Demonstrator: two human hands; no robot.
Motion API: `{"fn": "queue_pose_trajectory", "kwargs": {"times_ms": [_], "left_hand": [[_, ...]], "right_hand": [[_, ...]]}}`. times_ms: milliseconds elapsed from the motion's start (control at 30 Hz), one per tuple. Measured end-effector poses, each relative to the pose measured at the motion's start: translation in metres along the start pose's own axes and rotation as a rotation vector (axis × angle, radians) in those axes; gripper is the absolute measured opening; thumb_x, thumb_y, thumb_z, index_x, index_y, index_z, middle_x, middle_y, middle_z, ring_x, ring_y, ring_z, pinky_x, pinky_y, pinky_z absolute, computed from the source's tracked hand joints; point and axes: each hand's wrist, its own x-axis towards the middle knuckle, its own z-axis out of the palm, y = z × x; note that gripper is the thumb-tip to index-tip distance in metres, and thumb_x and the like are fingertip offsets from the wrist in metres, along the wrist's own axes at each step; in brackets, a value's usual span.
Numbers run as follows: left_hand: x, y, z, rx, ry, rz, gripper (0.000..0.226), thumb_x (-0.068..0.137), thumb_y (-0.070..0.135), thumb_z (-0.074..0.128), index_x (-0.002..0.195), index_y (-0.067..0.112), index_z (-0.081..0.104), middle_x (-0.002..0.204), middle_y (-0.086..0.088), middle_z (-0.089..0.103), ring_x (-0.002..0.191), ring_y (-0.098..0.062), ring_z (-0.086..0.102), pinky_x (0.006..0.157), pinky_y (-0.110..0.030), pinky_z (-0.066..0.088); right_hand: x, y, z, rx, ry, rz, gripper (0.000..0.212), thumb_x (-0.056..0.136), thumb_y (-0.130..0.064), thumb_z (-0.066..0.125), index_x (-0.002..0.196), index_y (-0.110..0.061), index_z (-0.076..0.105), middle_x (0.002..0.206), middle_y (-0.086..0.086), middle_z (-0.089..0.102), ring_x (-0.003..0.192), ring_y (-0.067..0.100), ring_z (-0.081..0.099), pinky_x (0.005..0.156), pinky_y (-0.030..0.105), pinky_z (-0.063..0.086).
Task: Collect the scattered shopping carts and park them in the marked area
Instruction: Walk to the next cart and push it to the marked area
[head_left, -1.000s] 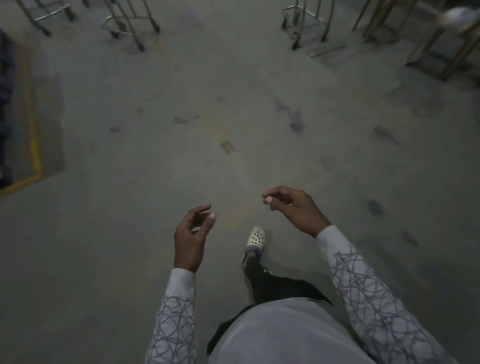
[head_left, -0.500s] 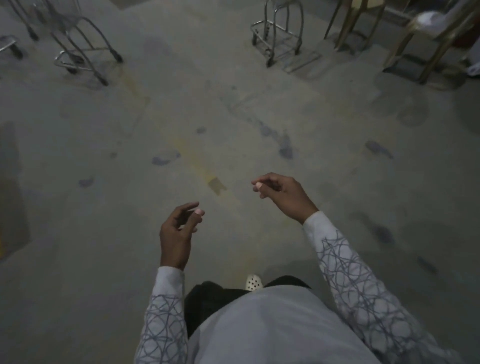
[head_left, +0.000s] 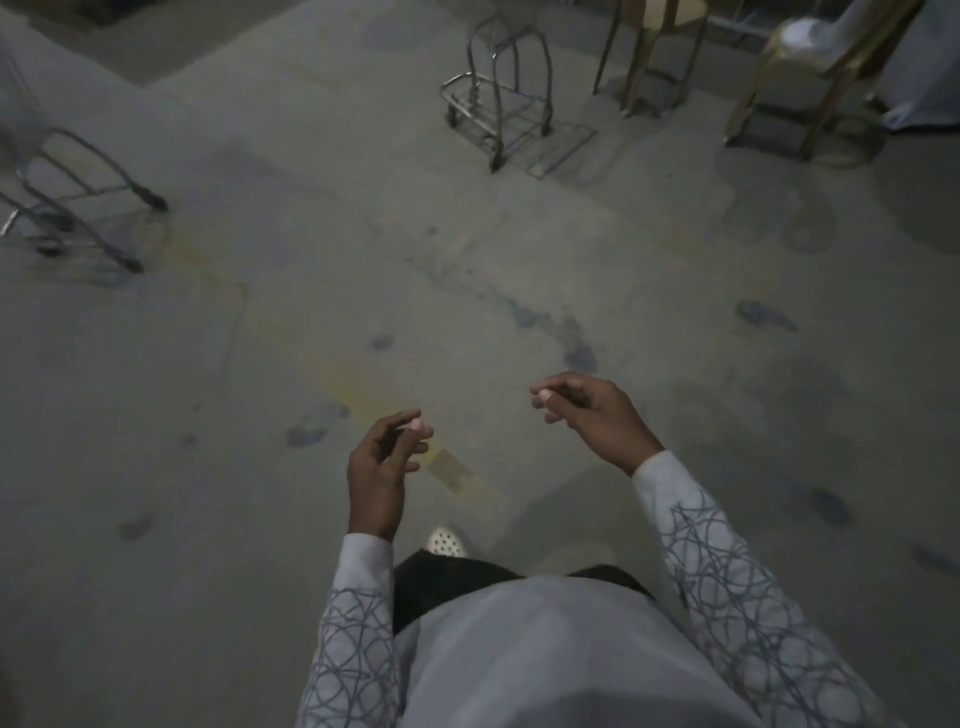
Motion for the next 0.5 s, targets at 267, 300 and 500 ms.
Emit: {"fn": "queue_pose_trajectory", "kwargs": {"times_ms": [267,300,500], "left_hand": [[0.197,0.076,0.015,0.064,-0.202,0.049,0.038,0.087,0.038,0.061,0.111,0.009,0.069,0.094,-0.012,0.075,0.083,-0.025,0.069,0.07,-0.038,0.051],[0.22,0.08,0.024,0.068,-0.215,0.044,0.038,0.087,0.037,0.061,0.112,0.008,0.069,0.094,-0.012,0.075,0.082,-0.024,0.069,0.069,-0.038,0.051],[0.358,0.089,0.099,0.089,-0.268,0.007,0.04,0.087,0.039,0.06,0.113,0.01,0.068,0.094,-0.012,0.075,0.081,-0.025,0.069,0.07,-0.04,0.051]], "right_hand": [[0.118,-0.057,-0.008,0.047,0.128,0.032,0.014,0.094,-0.024,0.068,0.106,-0.025,0.075,0.097,-0.005,0.076,0.087,0.018,0.072,0.082,0.026,0.055],[0.136,-0.057,-0.013,0.071,0.164,0.05,0.014,0.094,-0.022,0.067,0.107,-0.023,0.075,0.096,-0.003,0.076,0.086,0.02,0.072,0.078,0.023,0.054],[0.272,-0.049,-0.057,0.14,0.289,0.104,0.012,0.096,-0.013,0.064,0.103,-0.016,0.073,0.094,0.004,0.076,0.078,0.017,0.07,0.068,0.012,0.048]]}}
